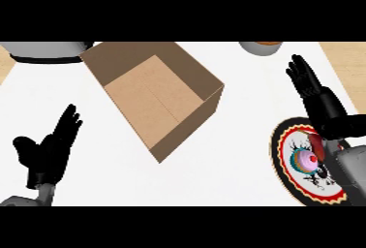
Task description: Pick the pear from the plate and place it in the cardboard box
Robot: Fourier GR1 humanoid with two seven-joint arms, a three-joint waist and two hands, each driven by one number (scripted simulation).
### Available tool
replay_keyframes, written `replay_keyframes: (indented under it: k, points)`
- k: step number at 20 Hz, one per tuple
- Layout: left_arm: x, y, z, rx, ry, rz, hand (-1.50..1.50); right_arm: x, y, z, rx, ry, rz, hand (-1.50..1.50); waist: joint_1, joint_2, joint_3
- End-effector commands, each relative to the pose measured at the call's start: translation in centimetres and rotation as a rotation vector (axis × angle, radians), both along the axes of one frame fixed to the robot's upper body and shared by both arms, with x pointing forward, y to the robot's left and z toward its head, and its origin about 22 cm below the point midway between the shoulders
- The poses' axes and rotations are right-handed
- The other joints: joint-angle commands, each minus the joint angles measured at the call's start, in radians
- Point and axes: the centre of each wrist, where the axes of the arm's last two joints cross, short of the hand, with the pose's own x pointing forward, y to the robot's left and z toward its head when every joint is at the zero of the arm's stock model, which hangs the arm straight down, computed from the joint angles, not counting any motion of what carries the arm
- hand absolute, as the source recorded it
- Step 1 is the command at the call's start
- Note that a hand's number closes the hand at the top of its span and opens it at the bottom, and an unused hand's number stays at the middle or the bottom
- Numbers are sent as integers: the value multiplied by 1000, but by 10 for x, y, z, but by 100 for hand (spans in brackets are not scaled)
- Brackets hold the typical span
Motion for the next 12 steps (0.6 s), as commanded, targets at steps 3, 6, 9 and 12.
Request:
replay_keyframes:
  k: [3, 6, 9, 12]
  points:
    - [11, 9, 10, 137, -71, -17, 0, 8, -28, 27, 124, -65, 243, -150, 8, 14, 20]
    - [5, 12, 17, 266, -113, -29, 0, 16, -38, 53, 250, -148, 451, -150, 23, 14, 24]
    - [4, -4, 8, 231, -68, -72, 0, 4, -103, 6, -126, -2, -35, 150, 21, 21, 21]
    - [-9, -1, -12, 241, -67, -85, 0, -8, -129, -30, 125, -22, -26, -150, 26, 23, 21]
